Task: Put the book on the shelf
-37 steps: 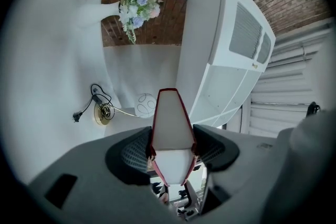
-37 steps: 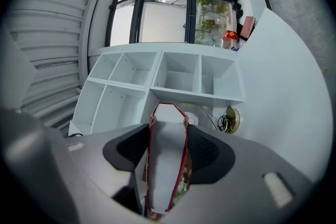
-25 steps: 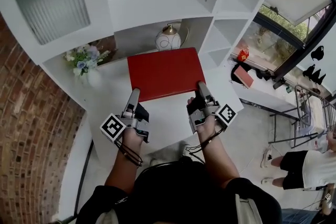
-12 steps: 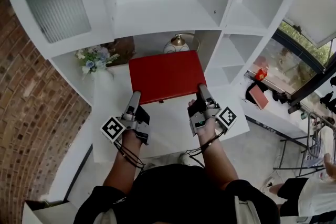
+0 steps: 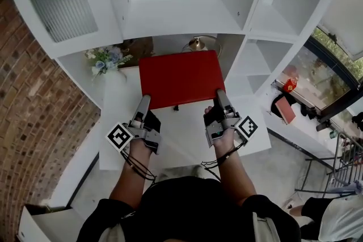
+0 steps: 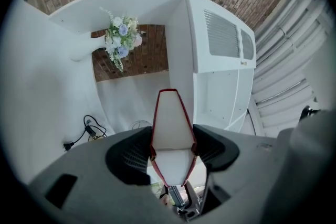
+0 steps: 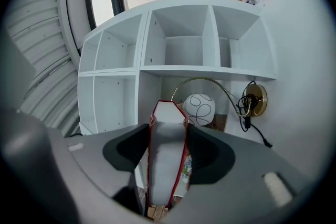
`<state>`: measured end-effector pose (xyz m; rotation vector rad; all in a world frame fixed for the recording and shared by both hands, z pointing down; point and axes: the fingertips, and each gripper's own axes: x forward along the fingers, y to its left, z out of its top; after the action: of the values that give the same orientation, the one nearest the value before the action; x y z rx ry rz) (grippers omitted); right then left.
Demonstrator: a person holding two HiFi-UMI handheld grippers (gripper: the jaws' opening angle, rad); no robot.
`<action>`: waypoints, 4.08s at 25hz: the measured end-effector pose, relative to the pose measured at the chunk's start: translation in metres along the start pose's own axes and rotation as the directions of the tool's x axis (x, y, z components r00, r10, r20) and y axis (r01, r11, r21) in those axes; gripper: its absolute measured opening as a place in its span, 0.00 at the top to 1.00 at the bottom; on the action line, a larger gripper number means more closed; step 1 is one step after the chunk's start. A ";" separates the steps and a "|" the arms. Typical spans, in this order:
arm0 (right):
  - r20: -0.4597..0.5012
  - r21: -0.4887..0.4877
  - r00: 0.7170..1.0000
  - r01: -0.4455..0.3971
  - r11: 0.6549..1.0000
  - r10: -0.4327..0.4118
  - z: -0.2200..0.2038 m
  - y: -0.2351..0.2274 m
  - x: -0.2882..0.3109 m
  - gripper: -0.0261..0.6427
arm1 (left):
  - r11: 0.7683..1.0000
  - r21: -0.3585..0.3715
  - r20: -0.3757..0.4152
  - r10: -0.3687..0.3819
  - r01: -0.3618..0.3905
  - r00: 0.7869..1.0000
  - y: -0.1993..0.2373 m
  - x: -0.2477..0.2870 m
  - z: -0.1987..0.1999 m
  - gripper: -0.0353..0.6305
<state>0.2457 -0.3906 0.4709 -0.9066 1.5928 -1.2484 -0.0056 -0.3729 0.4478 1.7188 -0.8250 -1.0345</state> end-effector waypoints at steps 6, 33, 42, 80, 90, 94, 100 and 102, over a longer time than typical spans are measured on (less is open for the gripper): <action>0.009 0.001 1.000 -0.023 1.000 0.023 -0.002 0.011 -0.003 0.61 | 1.000 0.009 -0.007 -0.020 0.020 1.000 -0.011 -0.002 0.001 0.57; 0.062 -0.084 0.970 -0.229 0.970 0.235 0.002 0.104 -0.010 0.61 | 0.967 0.084 -0.044 -0.237 0.240 0.970 -0.096 0.009 0.010 0.57; 0.046 -0.108 0.952 -0.295 0.949 0.301 0.011 0.131 0.011 0.61 | 0.950 0.117 -0.032 -0.286 0.288 0.958 -0.118 0.024 0.020 0.57; 0.041 -0.076 0.996 -0.078 0.994 0.081 0.052 0.151 0.140 0.60 | 0.987 0.157 0.104 -0.049 0.032 0.993 -0.116 0.145 0.087 0.55; 0.068 -0.049 0.997 -0.020 0.999 0.023 0.058 0.152 0.156 0.60 | 0.990 0.127 0.100 0.057 -0.069 0.993 -0.115 0.154 0.092 0.54; 0.080 -0.042 0.996 -0.031 0.999 0.034 0.060 0.154 0.158 0.60 | 0.989 0.132 0.105 0.058 -0.071 0.993 -0.118 0.154 0.091 0.54; 0.094 -0.117 0.991 -0.083 0.990 0.094 0.059 0.167 0.157 0.46 | 0.958 0.275 0.147 0.045 -0.084 0.988 -0.130 0.143 0.104 0.39; 0.105 -0.173 0.990 -0.080 0.982 0.099 0.061 0.169 0.154 0.44 | 0.938 0.331 0.164 0.047 -0.100 0.985 -0.133 0.135 0.108 0.39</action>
<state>0.2483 -0.5143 0.2689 -0.9813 1.6476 -0.9938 -0.0366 -0.4853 0.2633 1.8917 -1.2155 -1.0276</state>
